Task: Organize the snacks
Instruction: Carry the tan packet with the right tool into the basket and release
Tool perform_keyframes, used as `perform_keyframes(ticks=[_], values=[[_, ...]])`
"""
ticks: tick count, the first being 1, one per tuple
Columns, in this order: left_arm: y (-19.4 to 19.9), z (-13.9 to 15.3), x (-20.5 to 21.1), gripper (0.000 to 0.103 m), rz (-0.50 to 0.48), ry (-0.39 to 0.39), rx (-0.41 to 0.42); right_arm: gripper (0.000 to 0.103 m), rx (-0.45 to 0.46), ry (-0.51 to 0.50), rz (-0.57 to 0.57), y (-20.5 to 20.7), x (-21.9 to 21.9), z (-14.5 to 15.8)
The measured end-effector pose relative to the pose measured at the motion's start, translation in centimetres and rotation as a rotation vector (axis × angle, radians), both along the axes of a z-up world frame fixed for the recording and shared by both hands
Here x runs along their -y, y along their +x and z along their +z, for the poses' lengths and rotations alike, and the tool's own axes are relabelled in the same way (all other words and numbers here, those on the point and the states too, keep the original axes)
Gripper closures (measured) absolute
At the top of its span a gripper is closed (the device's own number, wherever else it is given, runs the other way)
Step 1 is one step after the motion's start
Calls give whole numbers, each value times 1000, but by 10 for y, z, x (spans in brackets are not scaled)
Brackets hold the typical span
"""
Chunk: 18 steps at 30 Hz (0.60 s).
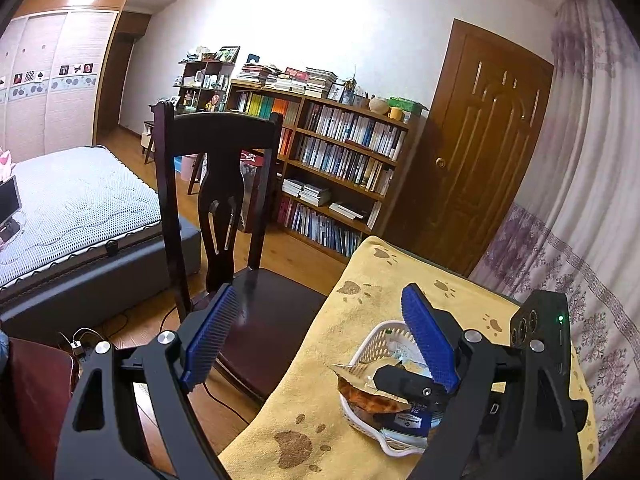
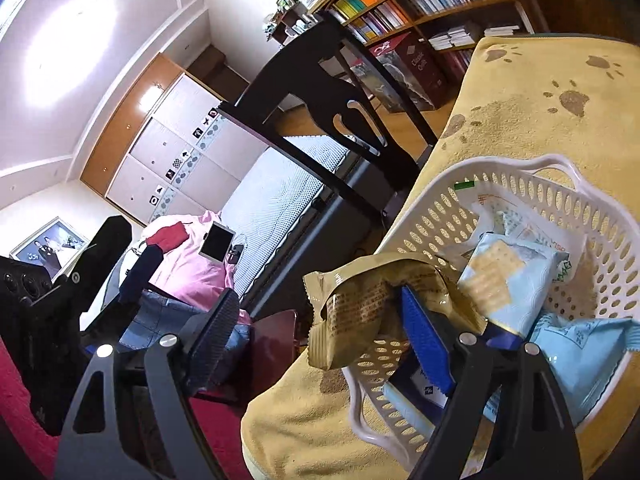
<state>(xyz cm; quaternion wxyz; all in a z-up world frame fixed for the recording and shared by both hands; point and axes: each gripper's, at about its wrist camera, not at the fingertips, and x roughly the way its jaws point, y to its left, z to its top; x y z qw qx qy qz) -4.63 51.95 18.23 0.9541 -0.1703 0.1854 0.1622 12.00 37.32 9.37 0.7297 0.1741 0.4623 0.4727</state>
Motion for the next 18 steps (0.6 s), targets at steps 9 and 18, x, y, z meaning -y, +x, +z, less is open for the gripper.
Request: perform_keyframes(ticks=[9,18], values=[[1,-2,3,18,-23,6,-3,23,19,10,-31,-9,10,9],[0,-2,12,15,-49,23,-6,23,133,-8,-136,-27,57,23]])
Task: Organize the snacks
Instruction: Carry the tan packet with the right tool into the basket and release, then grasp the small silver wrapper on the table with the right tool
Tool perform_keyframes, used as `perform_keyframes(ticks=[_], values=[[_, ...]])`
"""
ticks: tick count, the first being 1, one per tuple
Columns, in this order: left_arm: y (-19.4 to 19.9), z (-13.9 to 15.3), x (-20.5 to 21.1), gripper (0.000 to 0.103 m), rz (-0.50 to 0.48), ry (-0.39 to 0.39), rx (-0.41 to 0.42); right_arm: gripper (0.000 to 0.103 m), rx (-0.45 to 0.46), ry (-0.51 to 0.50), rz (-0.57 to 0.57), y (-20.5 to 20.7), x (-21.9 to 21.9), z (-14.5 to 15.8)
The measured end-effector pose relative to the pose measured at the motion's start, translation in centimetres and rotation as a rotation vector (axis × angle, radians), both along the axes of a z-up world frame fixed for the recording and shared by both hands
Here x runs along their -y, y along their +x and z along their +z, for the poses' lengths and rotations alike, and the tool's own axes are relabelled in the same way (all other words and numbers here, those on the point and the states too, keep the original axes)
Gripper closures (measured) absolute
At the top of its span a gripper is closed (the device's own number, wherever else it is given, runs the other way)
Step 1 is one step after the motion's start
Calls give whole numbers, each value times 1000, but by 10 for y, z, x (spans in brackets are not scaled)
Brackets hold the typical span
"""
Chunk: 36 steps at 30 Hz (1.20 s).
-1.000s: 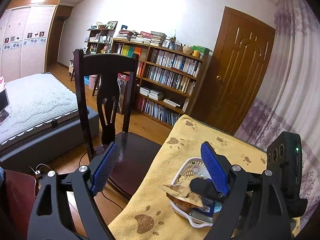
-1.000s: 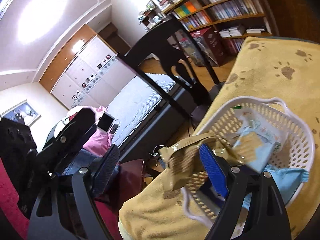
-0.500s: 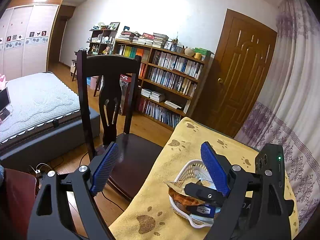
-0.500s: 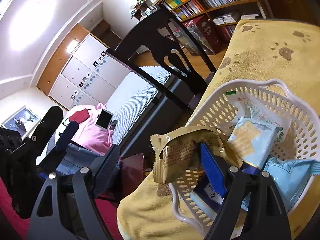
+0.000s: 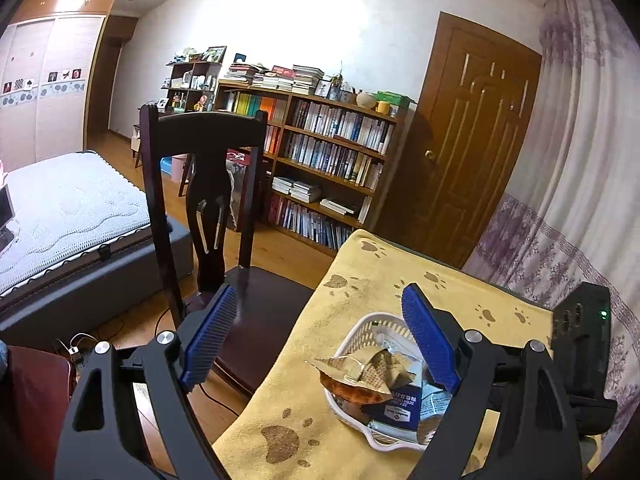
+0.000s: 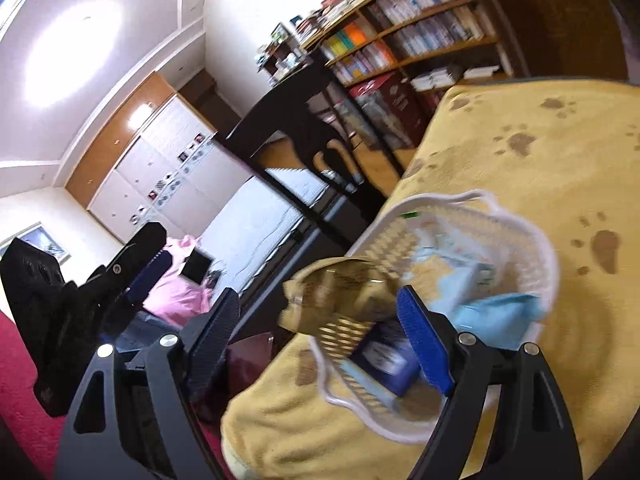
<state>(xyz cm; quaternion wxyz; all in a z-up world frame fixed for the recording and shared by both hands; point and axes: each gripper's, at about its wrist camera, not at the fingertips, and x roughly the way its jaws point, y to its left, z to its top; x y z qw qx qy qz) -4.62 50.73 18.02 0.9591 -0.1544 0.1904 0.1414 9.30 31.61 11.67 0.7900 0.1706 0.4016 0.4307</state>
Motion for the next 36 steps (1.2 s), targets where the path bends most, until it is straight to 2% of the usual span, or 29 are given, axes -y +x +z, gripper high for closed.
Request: perform_keyframes(ticks=[9,21,26,30,36], values=[[5,-2,24,13,-47,40,-16,23,54,-80,-177,-12,83,-11],[16,-9,65,13,-123,101,-50,26,131,-316,-396,-32,187,-41],[19,-12,81,13,-156,127,-63,28,106,-392,-480,-35,223,-64],[23,-17,97,13,-187,149,-78,30,101,-438,-514,-34,238,-80],[27,-24,115,13,-231,181,-102,38,128,-512,-506,-26,231,-89]])
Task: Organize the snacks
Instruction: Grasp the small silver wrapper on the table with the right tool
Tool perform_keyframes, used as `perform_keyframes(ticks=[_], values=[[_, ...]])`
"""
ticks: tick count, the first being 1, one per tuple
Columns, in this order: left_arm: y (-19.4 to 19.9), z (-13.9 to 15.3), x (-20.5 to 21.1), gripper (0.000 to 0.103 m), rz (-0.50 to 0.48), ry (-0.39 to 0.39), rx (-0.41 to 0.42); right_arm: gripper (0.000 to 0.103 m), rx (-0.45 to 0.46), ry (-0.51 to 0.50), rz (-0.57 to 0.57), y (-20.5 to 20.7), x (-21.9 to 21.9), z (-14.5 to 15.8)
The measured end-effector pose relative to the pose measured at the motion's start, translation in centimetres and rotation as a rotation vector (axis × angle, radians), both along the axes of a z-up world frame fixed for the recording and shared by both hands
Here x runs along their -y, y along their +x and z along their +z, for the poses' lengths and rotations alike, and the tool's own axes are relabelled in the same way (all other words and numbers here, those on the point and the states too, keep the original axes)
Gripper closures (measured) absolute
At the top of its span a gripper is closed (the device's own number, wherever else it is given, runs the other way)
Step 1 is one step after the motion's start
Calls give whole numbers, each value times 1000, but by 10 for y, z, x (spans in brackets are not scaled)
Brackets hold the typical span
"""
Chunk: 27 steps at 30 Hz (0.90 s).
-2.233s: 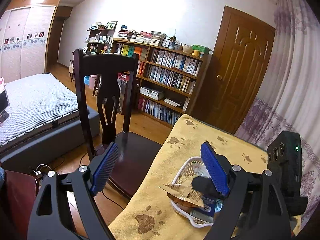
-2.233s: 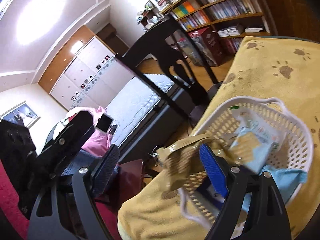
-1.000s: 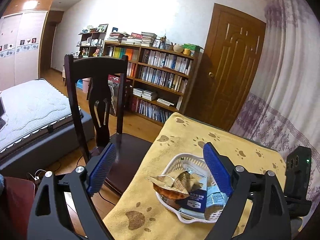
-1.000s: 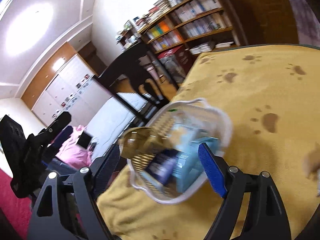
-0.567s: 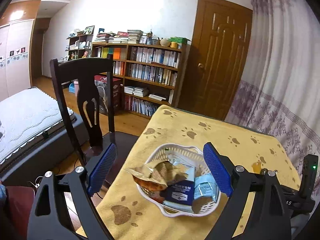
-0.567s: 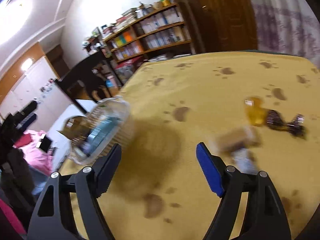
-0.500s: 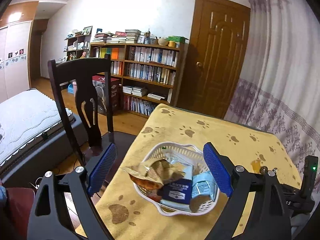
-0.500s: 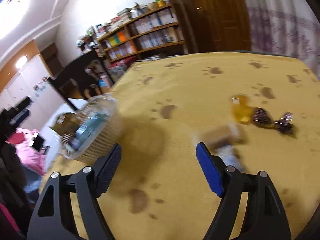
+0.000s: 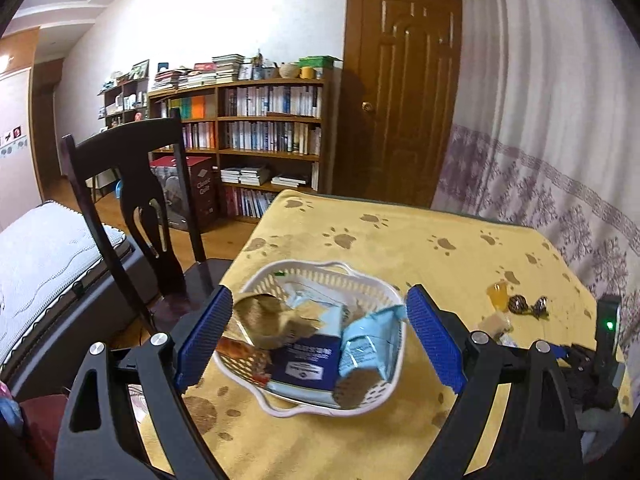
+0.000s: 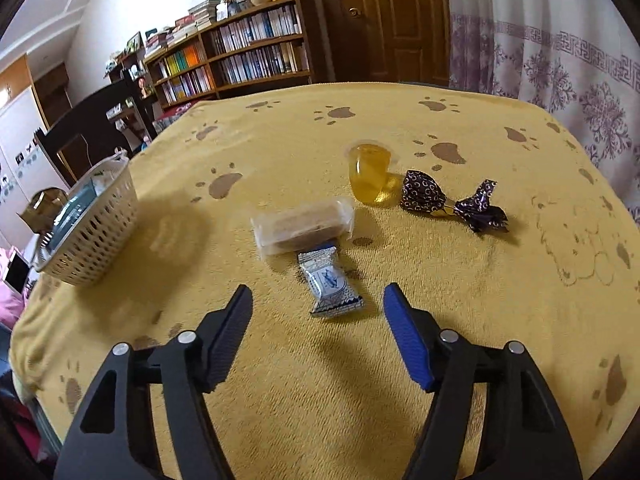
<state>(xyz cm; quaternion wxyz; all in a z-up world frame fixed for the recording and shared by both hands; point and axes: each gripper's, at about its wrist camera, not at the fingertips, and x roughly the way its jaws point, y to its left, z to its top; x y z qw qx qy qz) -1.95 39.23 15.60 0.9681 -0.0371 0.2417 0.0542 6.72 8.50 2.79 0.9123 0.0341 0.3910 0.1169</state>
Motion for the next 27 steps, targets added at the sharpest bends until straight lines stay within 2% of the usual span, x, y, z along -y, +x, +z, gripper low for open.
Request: perform_keyframes(ticks=[5,12,15,18,23,27], values=[[2,-5,11,13,-28,21,-14,45,-8,-33,4,10,-11,-1],[4,-10,16,13,-39,35,-27,65,-31,-123,3,24,-24,-11],[6,-12,19,13,-43,40,-33,69,-17,-166,6,21,-27,-13],[8,-15,25,13,-52,50,-41,76,-17,-162,4,19,-23,-13],[15,-23,41,13,-81,62,-63,79,-31,-89,-11,14,-6,-10],[21,-28,61,13,-117,80,-76,81,2,-68,-24,4,9,0]])
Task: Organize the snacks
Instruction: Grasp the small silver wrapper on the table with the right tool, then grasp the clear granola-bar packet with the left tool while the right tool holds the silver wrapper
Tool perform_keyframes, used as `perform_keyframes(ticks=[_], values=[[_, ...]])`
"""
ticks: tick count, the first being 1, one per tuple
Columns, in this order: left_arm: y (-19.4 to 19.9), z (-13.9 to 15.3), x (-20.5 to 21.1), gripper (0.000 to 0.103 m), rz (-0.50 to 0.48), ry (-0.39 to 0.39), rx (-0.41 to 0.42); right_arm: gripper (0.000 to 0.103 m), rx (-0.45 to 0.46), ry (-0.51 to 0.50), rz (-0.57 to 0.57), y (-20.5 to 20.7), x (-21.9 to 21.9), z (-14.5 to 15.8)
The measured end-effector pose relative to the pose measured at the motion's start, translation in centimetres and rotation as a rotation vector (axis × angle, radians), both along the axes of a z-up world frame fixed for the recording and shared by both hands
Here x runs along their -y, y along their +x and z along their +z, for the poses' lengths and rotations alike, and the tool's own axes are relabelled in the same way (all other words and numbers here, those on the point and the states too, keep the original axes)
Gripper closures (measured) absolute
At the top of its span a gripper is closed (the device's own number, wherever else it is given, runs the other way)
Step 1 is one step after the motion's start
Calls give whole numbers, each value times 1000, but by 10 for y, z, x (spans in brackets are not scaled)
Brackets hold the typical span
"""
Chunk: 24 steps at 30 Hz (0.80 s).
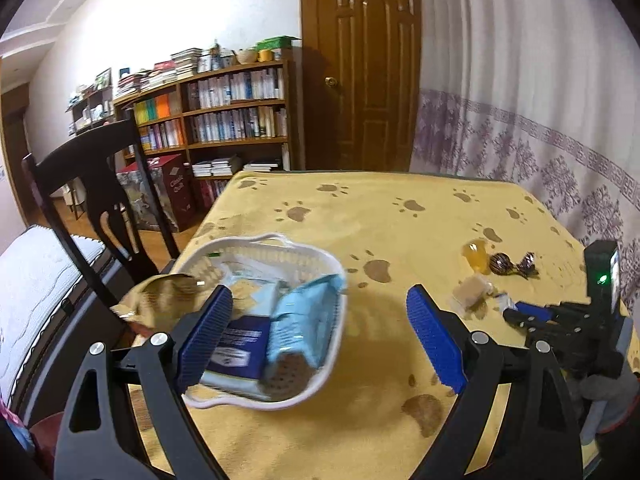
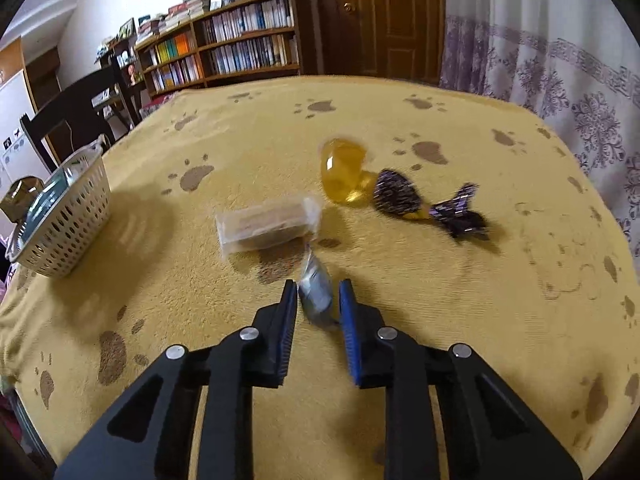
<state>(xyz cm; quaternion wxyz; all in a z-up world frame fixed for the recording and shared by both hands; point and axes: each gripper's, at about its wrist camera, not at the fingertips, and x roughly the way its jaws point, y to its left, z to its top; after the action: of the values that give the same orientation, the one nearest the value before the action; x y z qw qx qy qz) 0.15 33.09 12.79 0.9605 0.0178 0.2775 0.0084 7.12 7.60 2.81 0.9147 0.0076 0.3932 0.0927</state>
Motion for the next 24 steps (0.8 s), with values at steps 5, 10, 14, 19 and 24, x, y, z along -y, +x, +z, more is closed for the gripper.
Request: perform_keyframes(ticks=[5,10,14,19,24], values=[[11,-8,30,13,-45,32,-15,81,27,11,-10,-8,18,6],[26,-19,57,13,-79,59,-38,80,11,56,10,-6,30,-1],[39,-27,81,13,-117,95,-54,77,-21,142,13,3,39,-6],[53,-41,100,13,-148,112,-83,69,-13,90,52,14,27,-5],[64,-51,105,13,-152,121,-104,70,-36,-13,40,27,16,-15]])
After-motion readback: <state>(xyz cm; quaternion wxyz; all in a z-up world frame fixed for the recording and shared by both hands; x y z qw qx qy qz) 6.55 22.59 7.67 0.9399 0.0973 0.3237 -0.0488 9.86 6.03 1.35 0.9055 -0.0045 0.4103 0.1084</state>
